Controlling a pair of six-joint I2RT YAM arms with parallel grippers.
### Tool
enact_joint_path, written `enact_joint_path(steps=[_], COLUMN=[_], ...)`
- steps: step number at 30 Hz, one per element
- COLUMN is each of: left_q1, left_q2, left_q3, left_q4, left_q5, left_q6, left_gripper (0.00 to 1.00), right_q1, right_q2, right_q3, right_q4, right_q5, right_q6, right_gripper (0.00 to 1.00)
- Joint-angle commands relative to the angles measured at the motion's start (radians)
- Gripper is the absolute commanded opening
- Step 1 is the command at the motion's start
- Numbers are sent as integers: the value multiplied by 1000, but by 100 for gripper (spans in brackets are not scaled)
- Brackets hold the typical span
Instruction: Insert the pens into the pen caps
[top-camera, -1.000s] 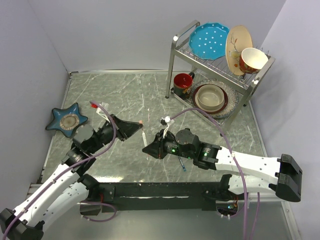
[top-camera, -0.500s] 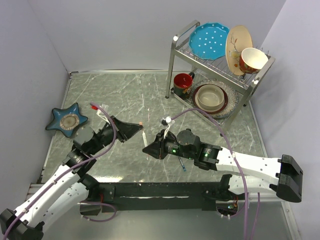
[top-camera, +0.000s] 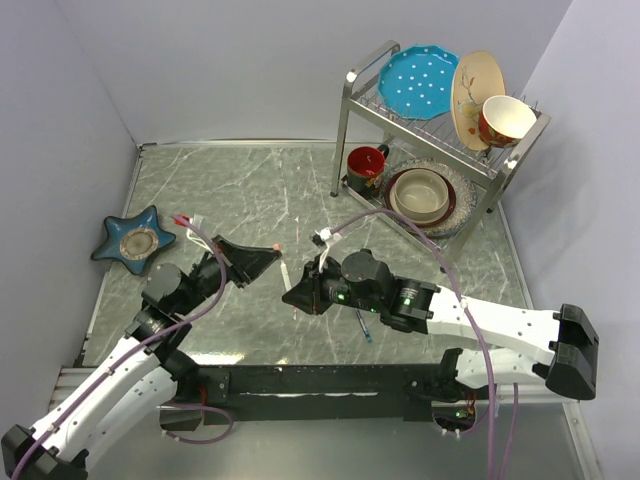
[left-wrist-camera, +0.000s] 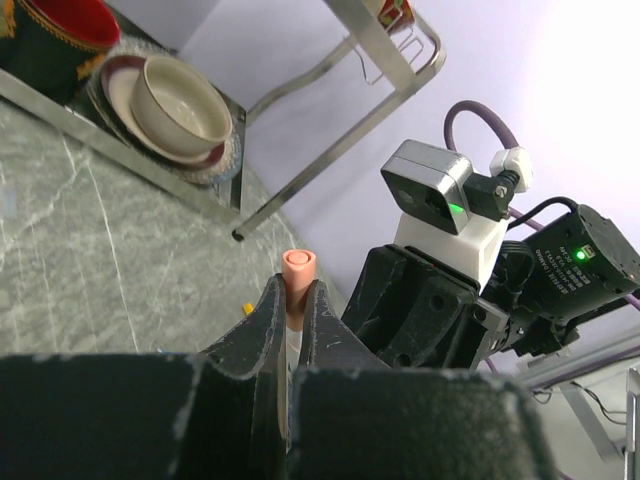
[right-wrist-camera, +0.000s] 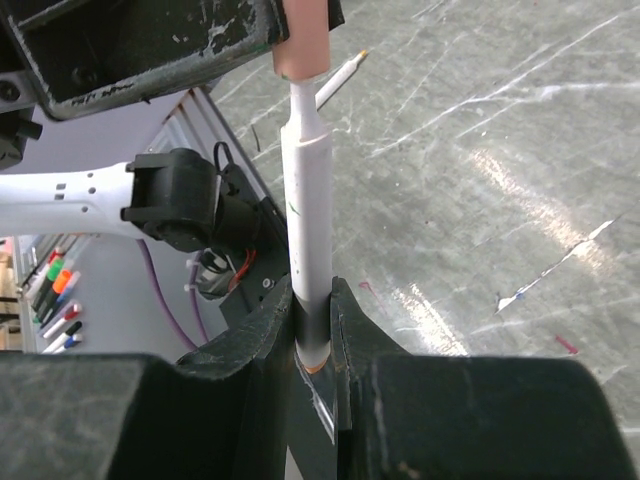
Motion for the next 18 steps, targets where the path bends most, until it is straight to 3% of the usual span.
enact_joint_path(steps=[1, 9, 18], left_q1=[-13, -13, -13], left_q2=[-20, -48, -111], left_q3=[-34, -6, 1], left_q4=[-14, -105, -131], left_q5=[99, 50, 36], left_q6=[16, 68, 23], left_gripper=[1, 1, 1], right_q1=[-37, -40, -40], right_q2=[11, 49, 63], right_q3=[109, 148, 163], right_q4=[41, -7, 28], right_q5=[70, 36, 7], right_q6=[-29, -22, -17], right_gripper=[0, 0, 0])
